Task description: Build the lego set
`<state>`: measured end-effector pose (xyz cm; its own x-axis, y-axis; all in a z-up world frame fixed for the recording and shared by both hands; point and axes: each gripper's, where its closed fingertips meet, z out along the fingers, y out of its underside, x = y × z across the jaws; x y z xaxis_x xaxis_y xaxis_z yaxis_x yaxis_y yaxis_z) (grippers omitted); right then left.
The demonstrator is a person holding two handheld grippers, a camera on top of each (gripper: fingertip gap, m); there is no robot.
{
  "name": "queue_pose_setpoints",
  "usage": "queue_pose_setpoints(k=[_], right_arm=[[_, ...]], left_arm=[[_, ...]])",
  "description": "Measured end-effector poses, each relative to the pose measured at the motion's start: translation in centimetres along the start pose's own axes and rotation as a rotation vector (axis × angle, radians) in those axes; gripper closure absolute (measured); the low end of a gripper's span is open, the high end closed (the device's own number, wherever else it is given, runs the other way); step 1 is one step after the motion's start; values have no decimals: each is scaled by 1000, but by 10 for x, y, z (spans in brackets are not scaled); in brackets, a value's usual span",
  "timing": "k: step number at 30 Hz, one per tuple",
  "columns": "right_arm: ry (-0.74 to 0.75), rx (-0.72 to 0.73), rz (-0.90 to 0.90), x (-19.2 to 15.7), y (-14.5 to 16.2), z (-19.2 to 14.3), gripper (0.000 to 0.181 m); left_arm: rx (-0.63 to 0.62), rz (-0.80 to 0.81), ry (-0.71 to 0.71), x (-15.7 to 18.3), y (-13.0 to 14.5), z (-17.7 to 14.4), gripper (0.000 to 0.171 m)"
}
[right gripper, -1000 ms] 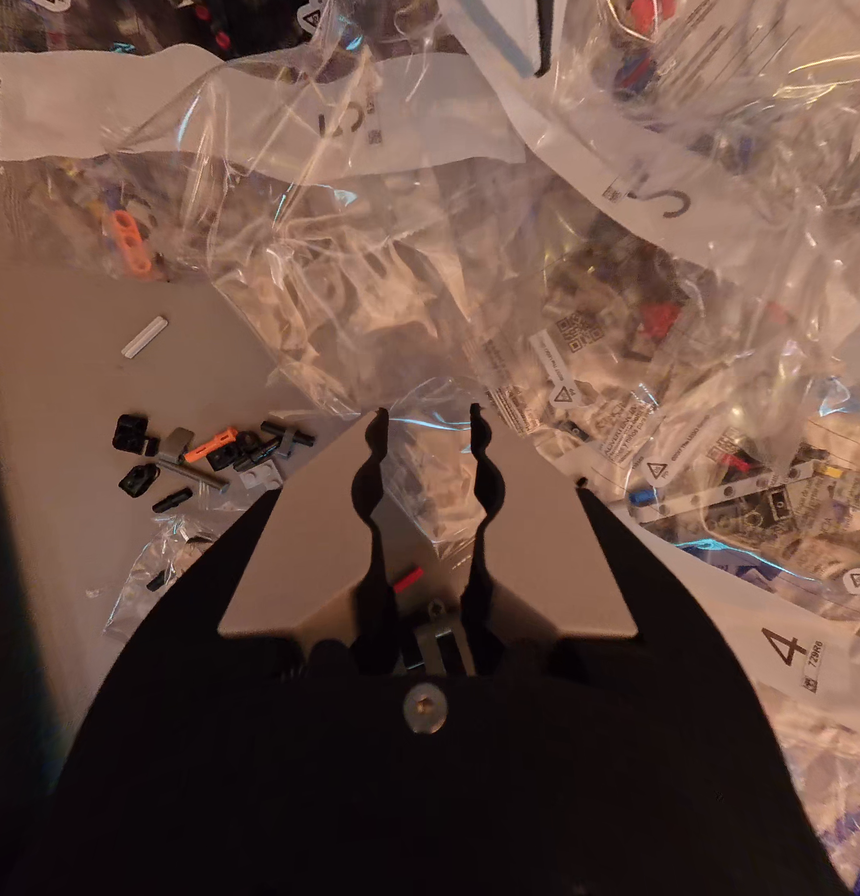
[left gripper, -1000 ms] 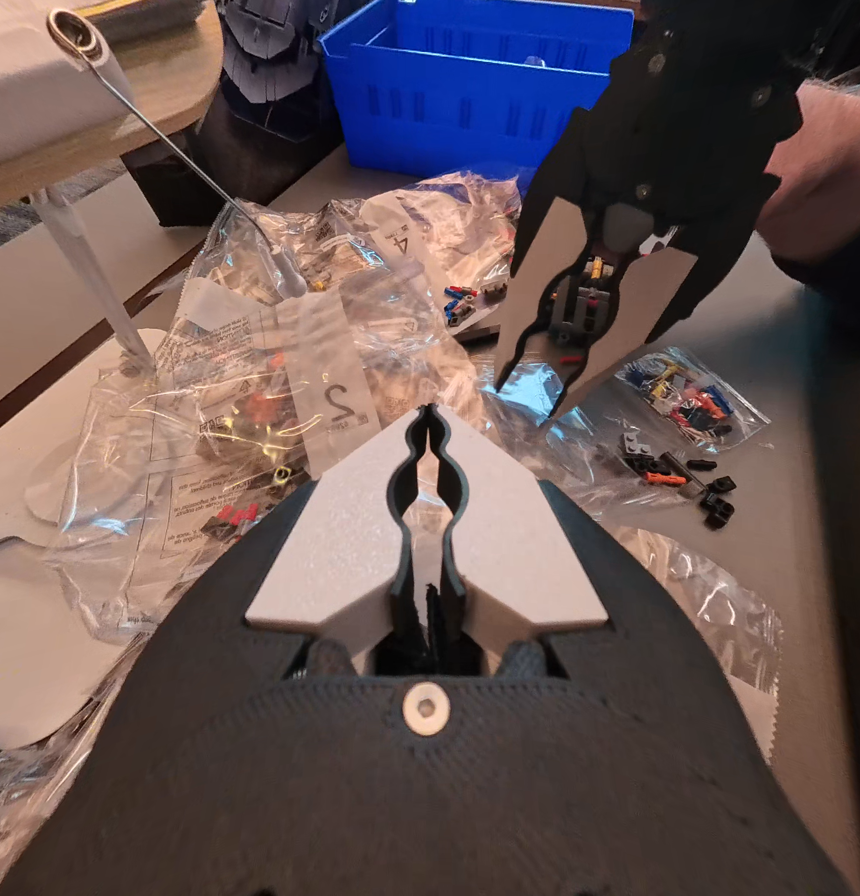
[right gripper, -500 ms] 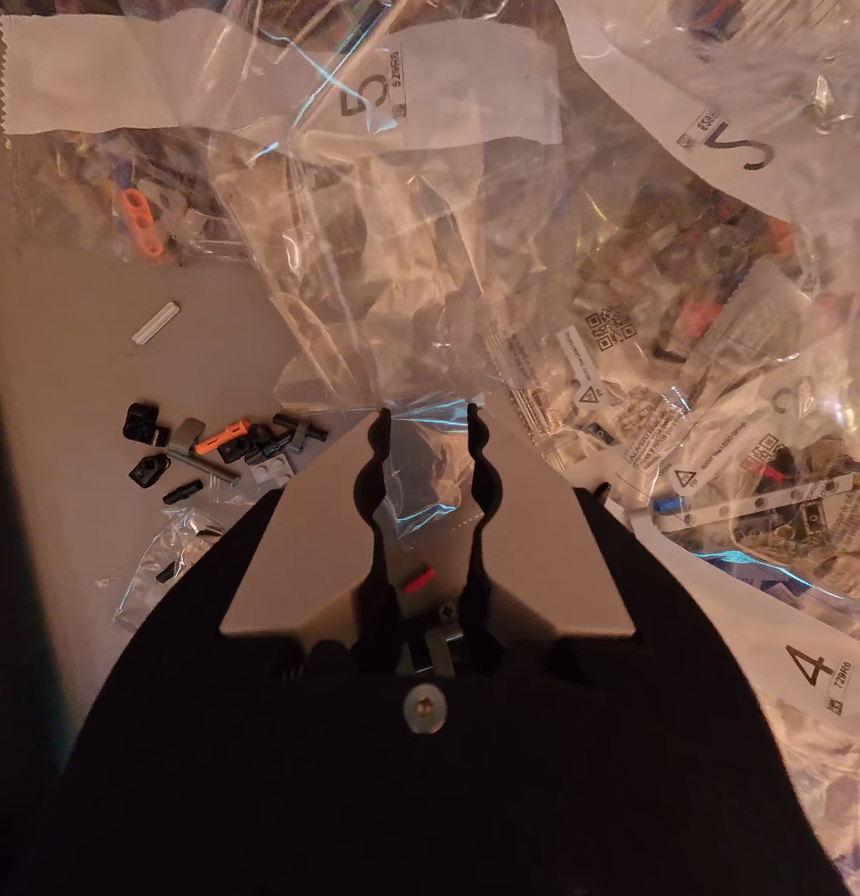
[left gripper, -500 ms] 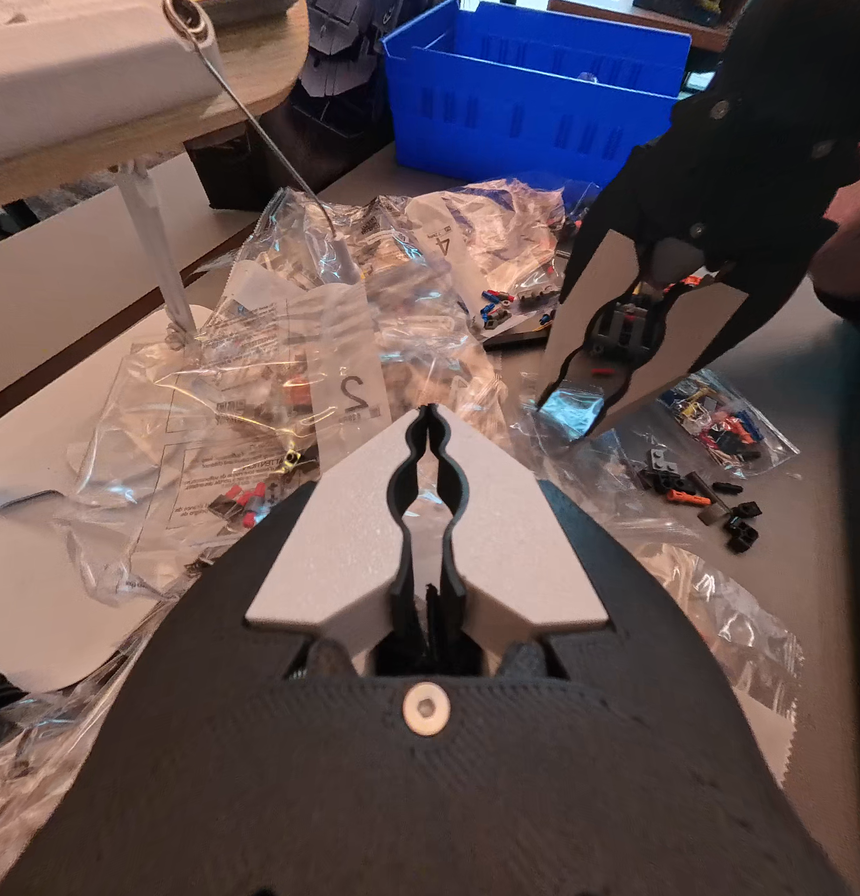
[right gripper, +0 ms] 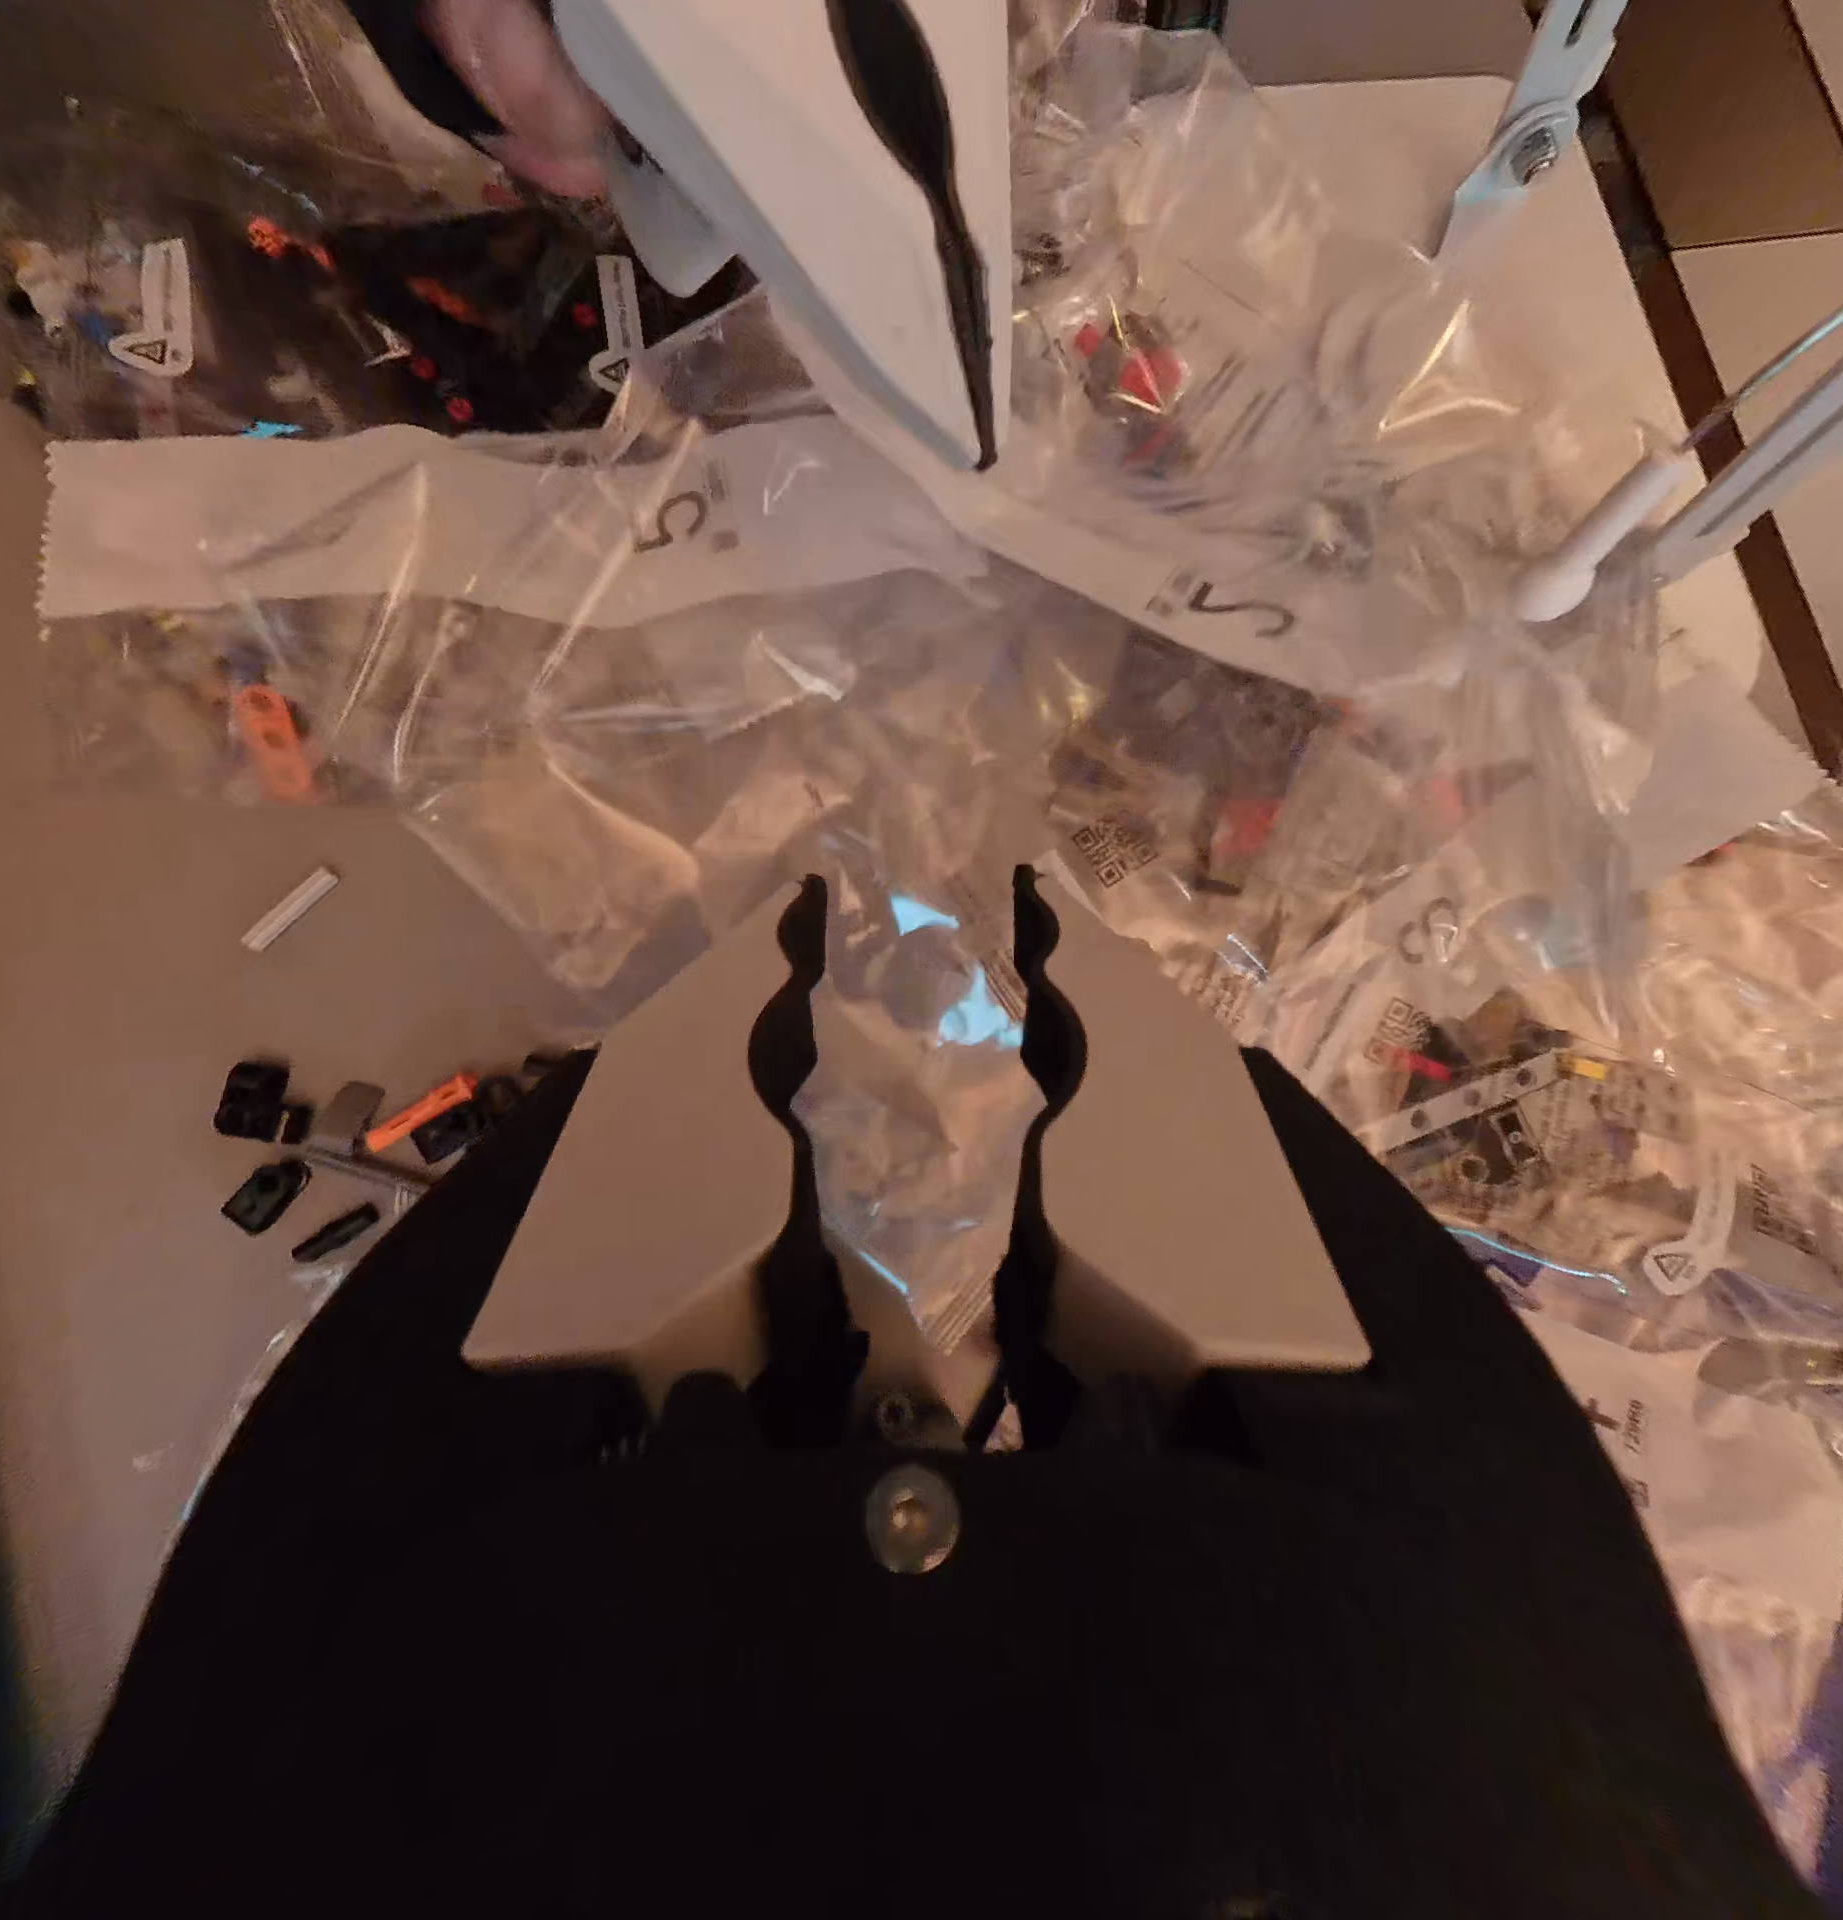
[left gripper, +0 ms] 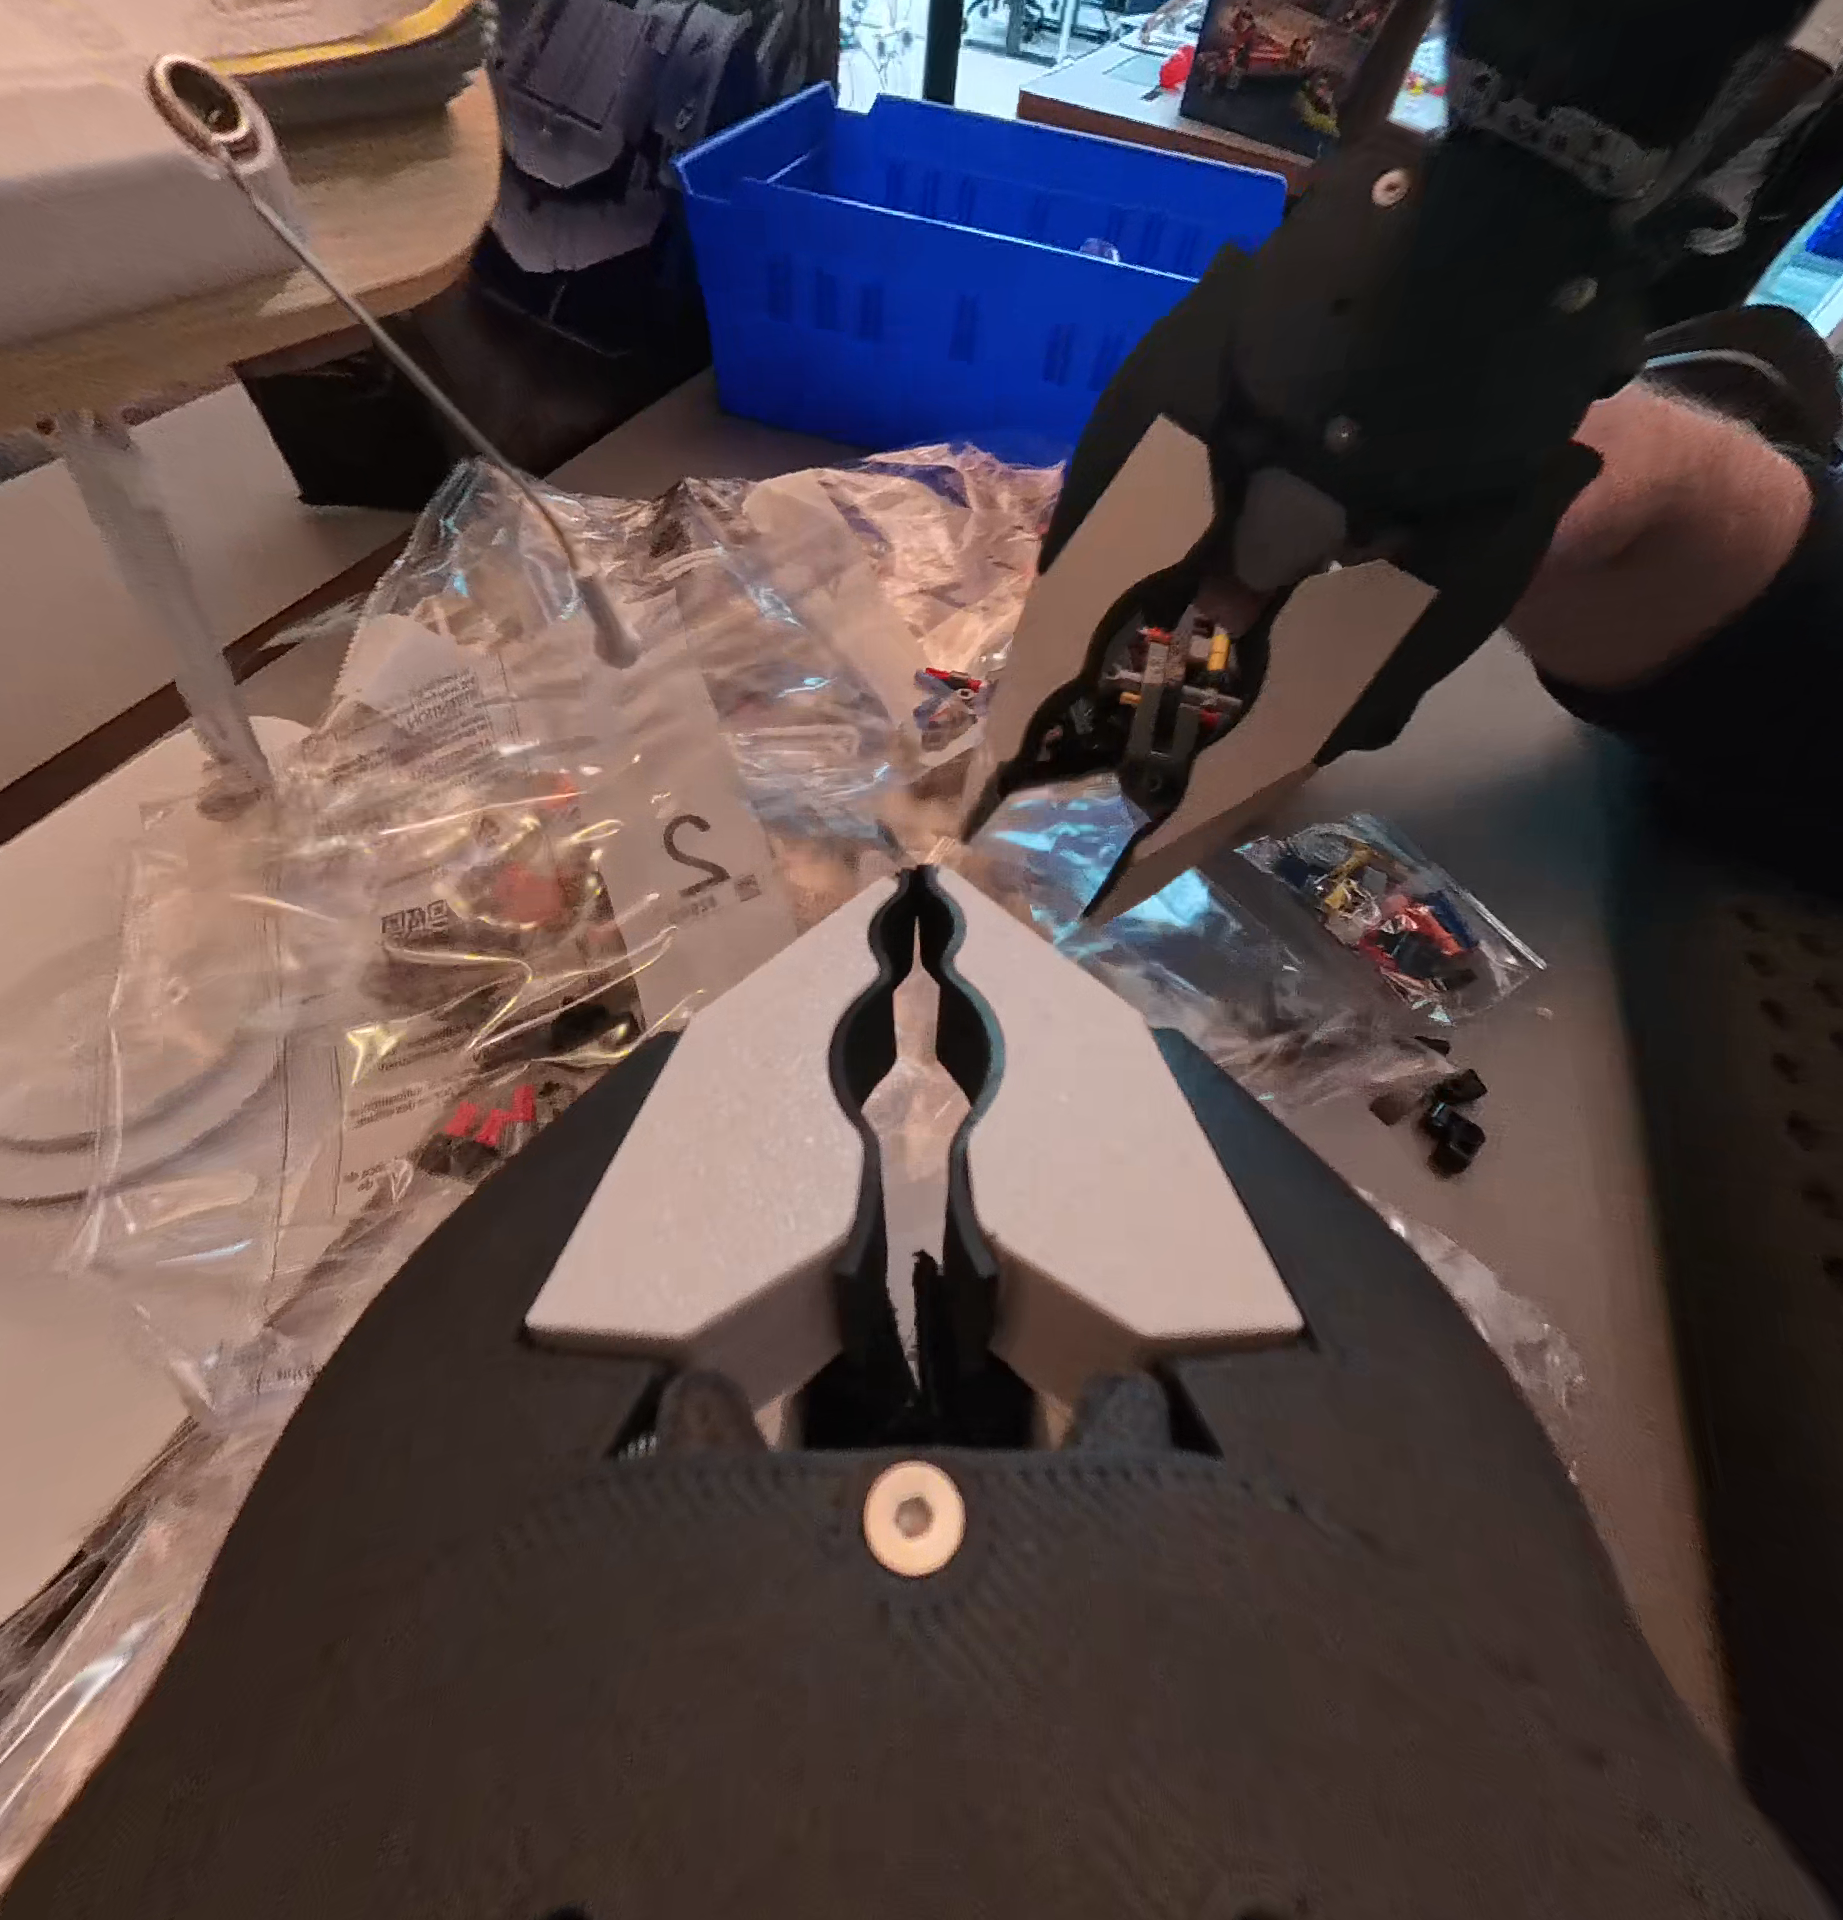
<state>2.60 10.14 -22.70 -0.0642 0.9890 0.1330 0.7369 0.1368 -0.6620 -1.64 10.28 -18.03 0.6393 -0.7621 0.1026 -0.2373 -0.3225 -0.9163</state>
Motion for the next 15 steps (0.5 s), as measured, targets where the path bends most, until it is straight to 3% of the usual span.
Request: queue_pose_setpoints(k=[9, 15], right_arm=[[-177, 53, 50, -29, -13, 11, 141], [-209, 27, 22, -39, -11, 16, 173]], left_arm=[[-4, 12, 42, 13, 0, 8, 171], [11, 8, 51, 15, -3, 7, 171]])
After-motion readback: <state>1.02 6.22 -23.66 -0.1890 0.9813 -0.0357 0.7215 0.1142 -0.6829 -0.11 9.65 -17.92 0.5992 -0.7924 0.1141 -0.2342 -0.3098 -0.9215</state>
